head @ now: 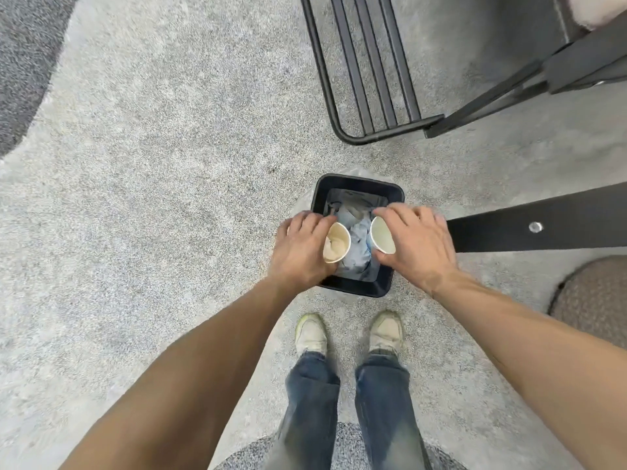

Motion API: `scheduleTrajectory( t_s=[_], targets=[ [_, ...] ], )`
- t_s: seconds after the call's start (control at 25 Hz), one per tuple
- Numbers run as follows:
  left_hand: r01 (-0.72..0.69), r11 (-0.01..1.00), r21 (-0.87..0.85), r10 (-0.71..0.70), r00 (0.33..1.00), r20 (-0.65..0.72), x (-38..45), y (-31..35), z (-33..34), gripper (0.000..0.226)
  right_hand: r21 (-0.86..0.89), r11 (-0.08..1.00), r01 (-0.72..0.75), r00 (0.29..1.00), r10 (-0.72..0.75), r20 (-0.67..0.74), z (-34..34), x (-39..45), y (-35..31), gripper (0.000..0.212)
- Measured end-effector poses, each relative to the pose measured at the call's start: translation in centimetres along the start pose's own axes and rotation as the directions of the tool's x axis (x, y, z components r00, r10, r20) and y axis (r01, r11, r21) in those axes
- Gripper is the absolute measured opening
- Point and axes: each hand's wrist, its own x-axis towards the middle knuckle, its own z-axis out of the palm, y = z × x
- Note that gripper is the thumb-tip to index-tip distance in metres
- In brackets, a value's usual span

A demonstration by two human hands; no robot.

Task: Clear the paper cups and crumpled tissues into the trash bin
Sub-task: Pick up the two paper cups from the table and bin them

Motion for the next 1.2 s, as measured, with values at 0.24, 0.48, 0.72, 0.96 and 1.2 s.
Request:
scheduleTrajectory(
  t_s=[0.24, 0.48, 0.72, 0.96, 1.2],
  targets=[
    [-0.078, 0.974, 0.211, 0.070, 0.996, 0.047, 3.5, -1.0, 5.9, 0.083, -0.031, 0.990, 0.136, 0.991, -0.136, 0.018, 7.0, 4.1, 0.3, 0.077],
    [-0.129, 0.929, 0.346, 0.113, 0.991, 0.066, 3.4, -0.7, 7.4, 0.084, -0.124, 0.973, 0.196, 0.977, -0.183, 0.110, 9.1, 4.0, 0.8, 0.083],
    [-0.048, 0.954, 0.295, 0.026, 0.997, 0.079, 2.6, 0.4, 5.0, 0.096, -0.062, 0.989, 0.136, 0.984, -0.127, 0.127, 6.4, 3.2, 1.0, 0.094],
    [-0.018, 0.964, 0.265, 0.026, 0.999, -0.025, 0.5, 2.1, -0.7, 0.095, -0.014, 0.998, 0.058, 0.996, -0.057, 0.063, 0.3, 0.5, 0.6, 0.092],
    [-0.094, 0.972, 0.213, 0.134, 0.974, -0.182, -3.9, 7.7, -13.8, 0.090, 0.058, 0.997, -0.046, 0.994, 0.051, -0.093, -12.9, -5.3, -1.5, 0.077]
  ],
)
